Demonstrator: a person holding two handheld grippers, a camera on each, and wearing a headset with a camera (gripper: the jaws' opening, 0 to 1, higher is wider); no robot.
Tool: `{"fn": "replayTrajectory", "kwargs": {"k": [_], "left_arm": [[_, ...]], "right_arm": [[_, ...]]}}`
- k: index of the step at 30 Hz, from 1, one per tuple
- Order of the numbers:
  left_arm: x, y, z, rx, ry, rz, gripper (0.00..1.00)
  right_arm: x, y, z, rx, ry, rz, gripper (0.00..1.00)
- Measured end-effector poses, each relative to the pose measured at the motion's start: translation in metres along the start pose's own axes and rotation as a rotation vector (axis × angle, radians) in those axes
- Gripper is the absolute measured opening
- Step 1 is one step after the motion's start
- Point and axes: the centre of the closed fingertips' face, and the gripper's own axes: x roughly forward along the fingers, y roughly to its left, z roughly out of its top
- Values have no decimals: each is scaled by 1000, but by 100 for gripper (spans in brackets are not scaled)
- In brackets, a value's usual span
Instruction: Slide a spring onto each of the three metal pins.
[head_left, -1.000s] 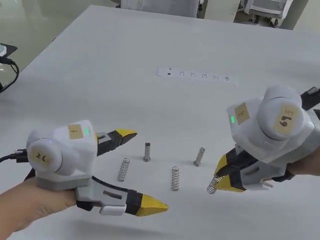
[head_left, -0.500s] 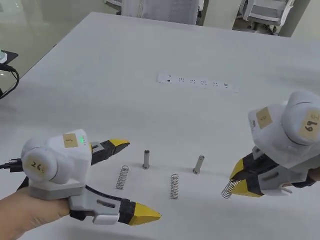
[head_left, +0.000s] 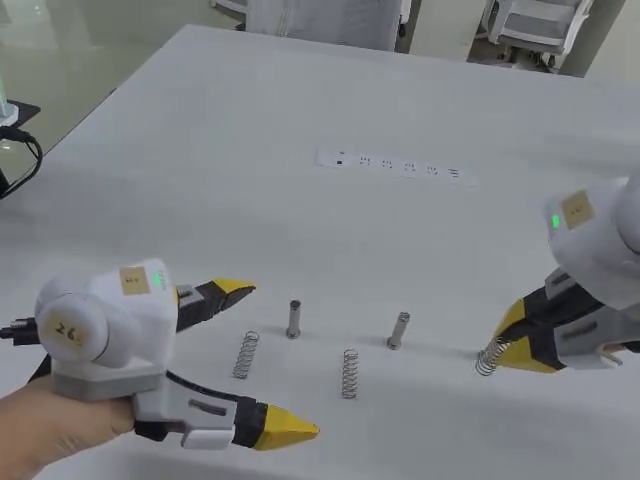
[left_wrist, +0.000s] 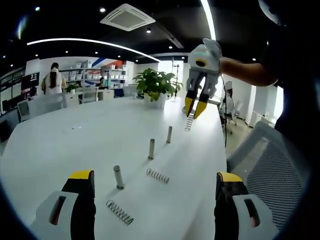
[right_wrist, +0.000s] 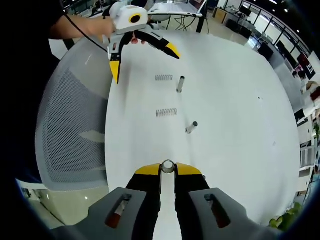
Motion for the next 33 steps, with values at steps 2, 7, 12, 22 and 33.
{"fn": "replayTrajectory", "kwargs": {"k": [2, 7, 12, 22, 33], "left_arm": [[-1, 1, 2, -3, -8, 3, 98], [-2, 3, 4, -12, -16, 15, 98], [-3, 3, 1, -14, -6, 18, 98], [-4, 5, 0, -17, 0, 22, 98], [-7, 6, -2, -21, 4, 29, 98]], "right_arm": [[0, -2, -5, 12, -2, -5, 7], [-7, -13, -19, 55, 6, -35, 6], [-10, -26, -28, 64, 16, -74, 6], [-7, -45, -28, 68, 16, -105, 7], [3, -56, -33, 78, 15, -115, 7]]}}
